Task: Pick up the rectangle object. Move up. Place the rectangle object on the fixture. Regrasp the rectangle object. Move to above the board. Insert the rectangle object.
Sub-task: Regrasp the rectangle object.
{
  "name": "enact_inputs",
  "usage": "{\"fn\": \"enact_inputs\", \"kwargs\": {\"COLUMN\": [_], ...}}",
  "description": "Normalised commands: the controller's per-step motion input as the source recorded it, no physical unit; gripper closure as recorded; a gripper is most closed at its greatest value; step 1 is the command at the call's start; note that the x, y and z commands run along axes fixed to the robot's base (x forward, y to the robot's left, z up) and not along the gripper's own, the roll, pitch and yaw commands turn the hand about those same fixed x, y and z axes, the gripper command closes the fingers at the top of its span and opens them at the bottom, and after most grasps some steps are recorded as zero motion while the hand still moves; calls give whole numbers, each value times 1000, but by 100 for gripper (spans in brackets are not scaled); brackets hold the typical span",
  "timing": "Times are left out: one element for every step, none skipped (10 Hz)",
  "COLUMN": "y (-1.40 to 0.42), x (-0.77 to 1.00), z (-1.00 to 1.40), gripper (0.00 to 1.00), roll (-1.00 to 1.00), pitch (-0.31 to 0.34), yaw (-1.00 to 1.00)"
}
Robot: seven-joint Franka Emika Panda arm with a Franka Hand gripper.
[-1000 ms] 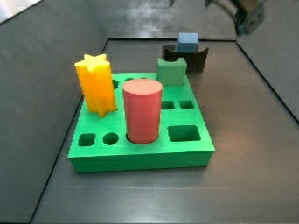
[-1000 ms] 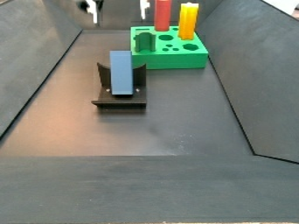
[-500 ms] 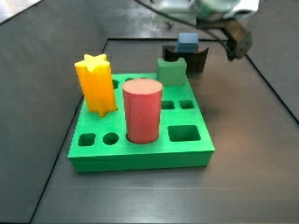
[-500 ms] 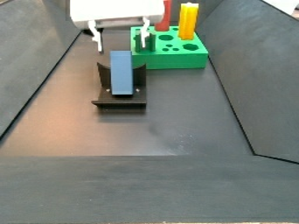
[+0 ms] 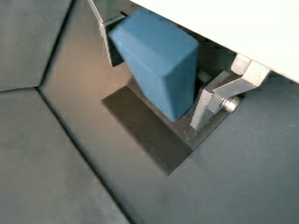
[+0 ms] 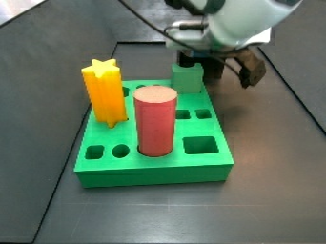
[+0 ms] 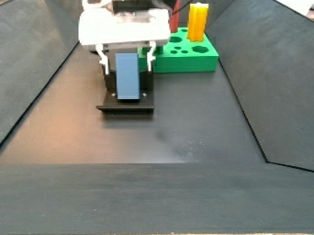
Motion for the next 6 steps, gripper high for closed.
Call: {"fn": "enact_inputs", "kwargs": {"y": [7,-1,-6,-5,-5,-5], "x": [64,16,9,9,9,9], "z": [-295,-175,-170,-170,-170,-169], "gripper": [0,0,0,0,0,0], "roll": [68,51,45,44,44,44], "pitch": [-30,-6,-11,-11,-11,-11], "yaw": [-13,-6,-3,-2,1,3]}}
